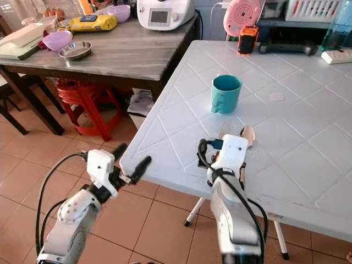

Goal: Setting the table

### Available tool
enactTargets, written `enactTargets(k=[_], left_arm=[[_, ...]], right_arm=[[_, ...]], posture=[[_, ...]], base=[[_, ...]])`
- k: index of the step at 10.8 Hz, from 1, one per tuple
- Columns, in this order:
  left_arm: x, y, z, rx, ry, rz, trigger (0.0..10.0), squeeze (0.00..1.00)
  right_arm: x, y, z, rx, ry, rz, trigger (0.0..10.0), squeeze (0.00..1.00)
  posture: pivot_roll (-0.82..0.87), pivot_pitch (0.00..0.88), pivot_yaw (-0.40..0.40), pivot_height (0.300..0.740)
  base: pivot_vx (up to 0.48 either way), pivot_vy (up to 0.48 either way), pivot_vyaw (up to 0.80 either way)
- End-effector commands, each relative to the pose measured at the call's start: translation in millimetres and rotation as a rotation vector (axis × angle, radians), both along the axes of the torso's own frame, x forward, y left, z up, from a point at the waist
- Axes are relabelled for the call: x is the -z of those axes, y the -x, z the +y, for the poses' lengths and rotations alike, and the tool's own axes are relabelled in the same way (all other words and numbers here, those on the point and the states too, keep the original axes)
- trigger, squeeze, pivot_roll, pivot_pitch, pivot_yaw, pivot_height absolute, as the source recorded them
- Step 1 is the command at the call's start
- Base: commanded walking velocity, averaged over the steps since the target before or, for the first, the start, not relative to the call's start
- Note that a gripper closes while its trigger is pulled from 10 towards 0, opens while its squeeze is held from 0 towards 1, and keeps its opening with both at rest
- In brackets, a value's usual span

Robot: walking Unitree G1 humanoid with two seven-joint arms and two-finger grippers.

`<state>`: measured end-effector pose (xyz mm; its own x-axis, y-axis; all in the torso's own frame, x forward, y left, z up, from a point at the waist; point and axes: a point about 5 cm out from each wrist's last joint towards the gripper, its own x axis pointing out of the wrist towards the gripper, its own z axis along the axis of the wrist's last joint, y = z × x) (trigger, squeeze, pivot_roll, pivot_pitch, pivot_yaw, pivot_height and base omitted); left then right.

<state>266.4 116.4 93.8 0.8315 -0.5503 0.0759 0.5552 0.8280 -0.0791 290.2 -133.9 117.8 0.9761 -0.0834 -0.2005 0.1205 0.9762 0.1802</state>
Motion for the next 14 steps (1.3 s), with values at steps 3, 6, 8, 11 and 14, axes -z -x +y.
enactTargets(k=[3,6,8,11,14], left_arm=[[-4,3.2,3.8,0.092,0.024,-0.001,10.0,0.0],[-1,7.7,4.2,0.176,0.012,0.013,10.0,0.0],[-2,4.9,8.5,0.162,0.007,0.011,10.0,0.0],[0,7.9,5.7,0.186,0.003,0.028,10.0,0.0],[0,7.4,3.6,0.195,0.002,0.032,10.0,0.0]], right_arm=[[-1,-6.8,8.4,0.007,-0.009,0.027,10.0,0.0],[1,-10.8,3.8,0.024,-0.022,0.064,10.0,0.0],[1,-13.4,7.8,0.008,-0.025,0.084,9.9,0.0],[16,-12.1,12.0,-0.015,0.14,0.231,0.6,0.0],[24,-10.7,11.0,-0.012,0.254,0.292,0.0,0.0]], posture=[[-0.07,0.097,0.108,0.74],[-0.07,0.096,0.102,0.74],[-0.07,0.097,0.101,0.74],[-0.07,0.095,0.099,0.74],[-0.07,0.095,0.101,0.74]], base=[[0.0,0.0,0.0],[0.0,0.0,0.0],[0.0,0.0,0.0],[0.0,0.0,0.0],[0.0,0.0,0.0]])
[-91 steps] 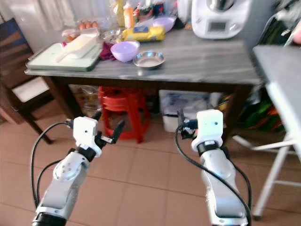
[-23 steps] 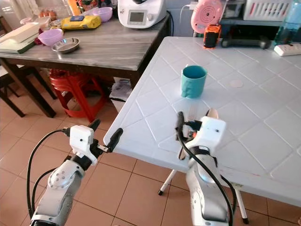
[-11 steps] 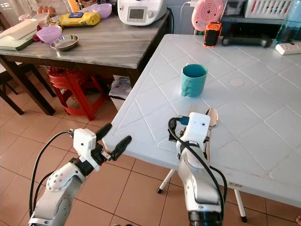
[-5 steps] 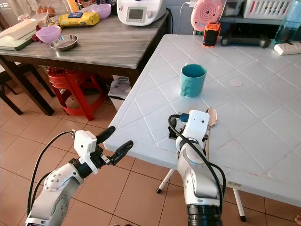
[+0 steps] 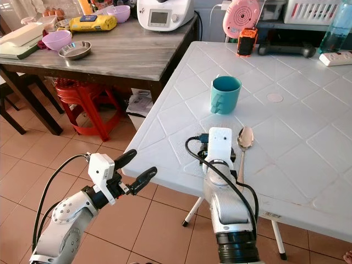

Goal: Setting the table

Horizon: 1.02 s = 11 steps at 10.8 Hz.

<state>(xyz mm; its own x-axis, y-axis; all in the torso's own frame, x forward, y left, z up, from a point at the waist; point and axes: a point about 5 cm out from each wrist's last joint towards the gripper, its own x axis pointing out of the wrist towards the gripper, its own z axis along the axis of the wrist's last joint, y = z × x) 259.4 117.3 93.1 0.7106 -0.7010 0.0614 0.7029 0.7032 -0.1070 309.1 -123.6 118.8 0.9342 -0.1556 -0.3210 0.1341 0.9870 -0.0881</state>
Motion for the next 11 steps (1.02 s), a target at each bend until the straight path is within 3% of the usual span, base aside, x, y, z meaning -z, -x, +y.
enactTargets(k=[1,3,11], left_arm=[[0,0.6,2.8,0.002,-0.012,0.003,10.0,0.0],[-1,1.5,2.3,0.009,-0.01,-0.001,10.0,0.0],[-7,0.3,-0.7,0.036,-0.002,-0.025,10.0,0.0]], right_arm=[[27,9.4,0.0,0.002,0.011,0.147,0.0,0.0],[27,11.3,-2.4,0.009,0.022,0.149,0.0,0.0],[36,36.6,-37.9,0.093,0.08,0.1,0.0,0.0]], posture=[[-0.07,0.096,0.102,0.74],[-0.07,0.096,0.102,0.74],[-0.08,0.095,0.112,0.74]], base=[[0.0,0.0,0.0],[0.0,0.0,0.0],[0.0,0.0,0.0]])
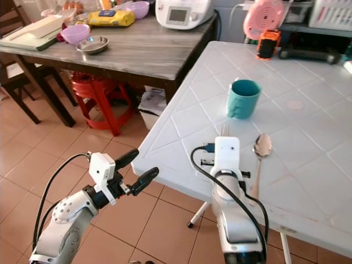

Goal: Setting the table

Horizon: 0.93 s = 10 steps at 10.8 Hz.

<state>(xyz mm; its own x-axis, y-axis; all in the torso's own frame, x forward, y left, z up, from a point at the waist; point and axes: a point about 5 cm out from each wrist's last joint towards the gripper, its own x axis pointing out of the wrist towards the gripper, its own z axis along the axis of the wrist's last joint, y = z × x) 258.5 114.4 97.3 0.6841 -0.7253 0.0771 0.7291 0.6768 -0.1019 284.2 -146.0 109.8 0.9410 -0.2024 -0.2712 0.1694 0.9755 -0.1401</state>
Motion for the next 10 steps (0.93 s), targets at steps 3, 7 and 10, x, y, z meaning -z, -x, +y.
enactTargets(k=[3,7,10], left_arm=[[-8,-1.0,-3.0,0.057,-0.004,-0.04,10.0,0.0],[-4,-7.0,1.9,0.018,-0.056,-0.055,10.0,0.0],[-5,-27.0,8.3,-0.171,-0.1,-0.09,10.0,0.0]], right_arm=[[25,7.4,-20.1,0.045,0.024,0.093,0.0,0.0],[17,-5.7,-15.0,0.004,0.035,0.047,0.0,0.0],[-4,-22.1,-3.6,-0.036,0.016,-0.049,0.0,0.0]], posture=[[-0.08,0.093,0.111,0.74],[-0.09,0.092,0.106,0.74],[-0.08,0.092,0.096,0.74]], base=[[0.0,0.0,0.0],[0.0,0.0,0.0],[0.0,0.0,0.0]])
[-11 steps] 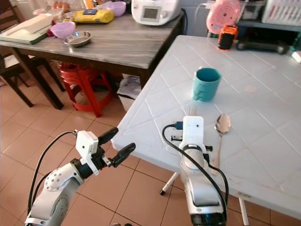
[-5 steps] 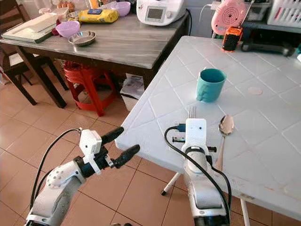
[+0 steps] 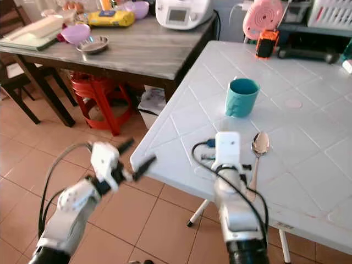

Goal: Setting the table

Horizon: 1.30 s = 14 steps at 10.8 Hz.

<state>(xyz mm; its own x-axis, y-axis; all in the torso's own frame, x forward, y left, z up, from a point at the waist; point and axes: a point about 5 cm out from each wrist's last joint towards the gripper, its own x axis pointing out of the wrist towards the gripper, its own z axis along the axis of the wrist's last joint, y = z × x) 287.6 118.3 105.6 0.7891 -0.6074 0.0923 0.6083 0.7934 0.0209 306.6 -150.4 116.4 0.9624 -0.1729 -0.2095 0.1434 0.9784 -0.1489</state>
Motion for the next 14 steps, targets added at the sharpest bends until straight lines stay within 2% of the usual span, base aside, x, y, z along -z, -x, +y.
enactTargets(k=[1,2,3,4,5,6,7,9,11,12,13,14], left_arm=[[0,-5.0,7.9,-0.07,0.004,-0.008,10.0,0.0],[-4,-8.6,9.9,-0.102,0.029,-0.021,10.0,0.0],[-5,-11.5,10.3,-0.128,0.049,-0.023,10.0,0.0],[-7,-13.5,10.4,-0.147,0.048,-0.031,10.0,0.0],[-7,-15.3,11.6,-0.173,0.05,-0.034,10.0,0.0],[-10,-20.4,14.3,-0.217,0.093,-0.021,10.0,0.0],[-12,-21.6,14.0,-0.224,0.089,-0.033,10.0,0.0],[-16,-24.2,14.6,-0.266,0.092,-0.058,10.0,0.0],[-19,-26.8,13.9,-0.31,0.098,-0.058,10.0,0.0],[-18,-26.9,13.0,-0.325,0.098,-0.054,10.0,0.0],[-17,-26.4,12.8,-0.35,0.095,-0.05,10.0,0.0],[-15,-26.5,13.3,-0.382,0.085,-0.043,10.0,0.0]], right_arm=[[-6,-3.7,3.3,-0.005,-0.019,-0.036,0.0,0.0],[-18,-7.0,6.4,-0.016,-0.024,-0.092,0.0,0.0],[-30,-10.3,9.7,-0.034,-0.012,-0.152,1.8,0.0],[-43,-13.8,11.2,-0.041,-0.032,-0.209,1.7,0.0],[-49,-15.3,11.1,-0.036,-0.04,-0.234,2.1,0.0],[-68,-18.7,12.2,-0.055,-0.029,-0.317,4.4,0.0],[-70,-20.0,13.2,-0.066,-0.036,-0.325,10.0,0.0],[-80,-20.0,13.8,-0.097,-0.067,-0.365,10.0,0.0],[-91,-17.6,17.9,-0.166,-0.093,-0.452,10.0,0.0],[-90,-16.8,17.6,-0.187,-0.071,-0.464,10.0,0.0],[-84,-15.5,17.2,-0.182,-0.146,-0.413,10.0,0.0],[-81,-11.4,17.6,-0.21,-0.173,-0.427,10.0,0.0]], posture=[[-0.08,0.087,0.091,0.74],[-0.08,0.084,0.089,0.74],[-0.08,0.082,0.087,0.74],[-0.09,0.081,0.085,0.74],[-0.09,0.08,0.085,0.74],[-0.09,0.077,0.085,0.74],[-0.09,0.075,0.086,0.74],[-0.09,0.073,0.084,0.74],[-0.09,0.075,0.083,0.74],[-0.09,0.075,0.084,0.74],[-0.09,0.077,0.085,0.74],[-0.09,0.08,0.087,0.74]], base=[[0.0,0.0,0.0],[0.0,0.0,0.0],[0.0,0.0,0.0],[0.0,0.0,0.0],[0.0,0.0,0.0],[0.0,0.0,0.0],[0.0,0.0,0.0],[0.0,0.0,0.0],[0.0,0.0,0.0],[0.0,0.0,0.0],[0.0,0.0,0.0],[0.0,0.0,0.0]])
